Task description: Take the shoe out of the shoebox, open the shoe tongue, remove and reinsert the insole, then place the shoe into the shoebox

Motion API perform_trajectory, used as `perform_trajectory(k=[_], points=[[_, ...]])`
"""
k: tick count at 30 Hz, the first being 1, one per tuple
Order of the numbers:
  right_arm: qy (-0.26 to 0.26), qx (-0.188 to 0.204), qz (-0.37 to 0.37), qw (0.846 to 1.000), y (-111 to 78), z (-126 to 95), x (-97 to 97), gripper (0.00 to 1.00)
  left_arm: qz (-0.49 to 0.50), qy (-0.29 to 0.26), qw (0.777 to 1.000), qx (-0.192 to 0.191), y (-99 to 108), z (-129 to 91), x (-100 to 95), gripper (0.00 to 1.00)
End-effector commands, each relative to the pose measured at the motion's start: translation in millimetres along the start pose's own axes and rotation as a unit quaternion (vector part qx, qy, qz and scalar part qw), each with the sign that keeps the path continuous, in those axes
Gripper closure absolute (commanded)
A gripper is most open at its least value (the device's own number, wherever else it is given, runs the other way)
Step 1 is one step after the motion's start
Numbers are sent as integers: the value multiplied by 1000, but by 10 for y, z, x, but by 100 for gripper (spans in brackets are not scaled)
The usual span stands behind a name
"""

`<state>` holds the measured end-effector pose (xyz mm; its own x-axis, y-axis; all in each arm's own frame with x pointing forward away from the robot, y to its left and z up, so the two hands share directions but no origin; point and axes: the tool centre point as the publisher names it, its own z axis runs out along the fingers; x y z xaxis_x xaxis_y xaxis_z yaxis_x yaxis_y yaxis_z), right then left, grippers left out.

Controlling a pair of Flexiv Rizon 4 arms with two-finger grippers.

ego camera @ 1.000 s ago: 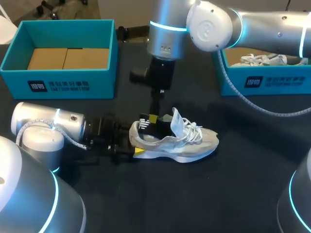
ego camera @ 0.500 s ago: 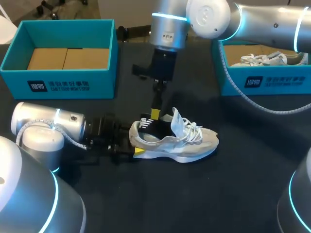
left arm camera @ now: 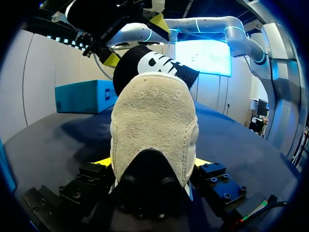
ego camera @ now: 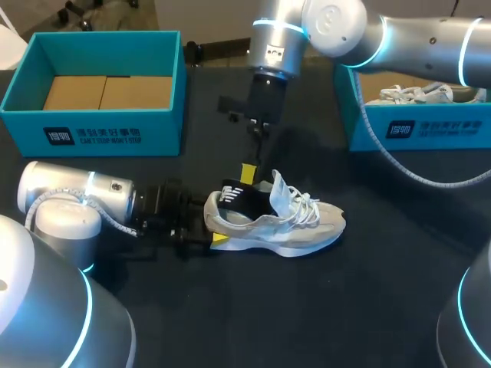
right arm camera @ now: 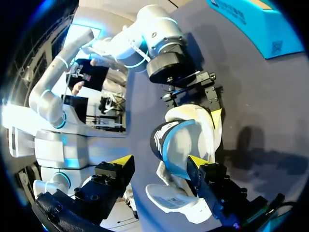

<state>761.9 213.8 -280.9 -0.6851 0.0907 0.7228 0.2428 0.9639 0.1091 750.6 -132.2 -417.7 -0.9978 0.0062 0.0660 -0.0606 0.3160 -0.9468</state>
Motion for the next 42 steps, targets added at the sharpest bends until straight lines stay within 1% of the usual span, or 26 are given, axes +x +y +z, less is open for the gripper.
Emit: perform_trajectory(k=[1, 2, 4, 10, 19, 23, 24, 28, 30, 31, 32, 37, 39, 40, 41, 42], points=[[17, 5, 8, 1000, 34, 25, -15, 38, -1, -1, 1000, -1, 5, 12, 1, 100], [21, 10, 12, 1000, 38, 37, -6, 33, -1, -1, 1000, -1, 5, 12, 1, 100], [23, 9, 14, 1000, 47, 56, 1, 32, -1, -1, 1000, -1, 5, 12, 1, 100], [26, 10, 19, 999, 79, 123, -3, 36, -1, -1, 1000, -1, 5, 12, 1, 100], [30, -10, 25, 999, 89, 247, 32, 36, -1, -1, 1000, -1, 5, 12, 1, 100], [32, -18, 28, 999, 86, 295, 46, 34, -1, -1, 1000, -1, 5, 12, 1, 100], [33, -19, 29, 999, 85, 309, 49, 36, -1, -1, 1000, -1, 5, 12, 1, 100], [35, -26, 28, 999, 88, 348, 56, 36, -1, -1, 1000, -1, 5, 12, 1, 100], [34, -27, 29, 999, 88, 353, 54, 42, -1, -1, 1000, -1, 5, 12, 1, 100], [33, -28, 29, 999, 88, 354, 54, 49, -1, -1, 1000, -1, 5, 12, 1, 100], [33, -28, 29, 999, 89, 355, 52, 51, -1, -1, 1000, -1, 5, 12, 1, 100], [35, -27, 27, 999, 99, 379, 47, 60, -1, -1, 1000, -1, 5, 12, 1, 100], [36, -27, 26, 999, 96, 386, 45, 69, -1, -1, 1000, -1, 5, 12, 1, 100], [36, -27, 26, 999, 93, 388, 45, 78, -1, -1, 1000, -1, 5, 12, 1, 100], [36, -27, 26, 999, 91, 389, 45, 95, -1, -1, 1000, -1, 5, 12, 1, 100], [37, -29, 24, 999, 88, 392, 47, 100, -1, -1, 1000, -1, 5, 12, 1, 100]])
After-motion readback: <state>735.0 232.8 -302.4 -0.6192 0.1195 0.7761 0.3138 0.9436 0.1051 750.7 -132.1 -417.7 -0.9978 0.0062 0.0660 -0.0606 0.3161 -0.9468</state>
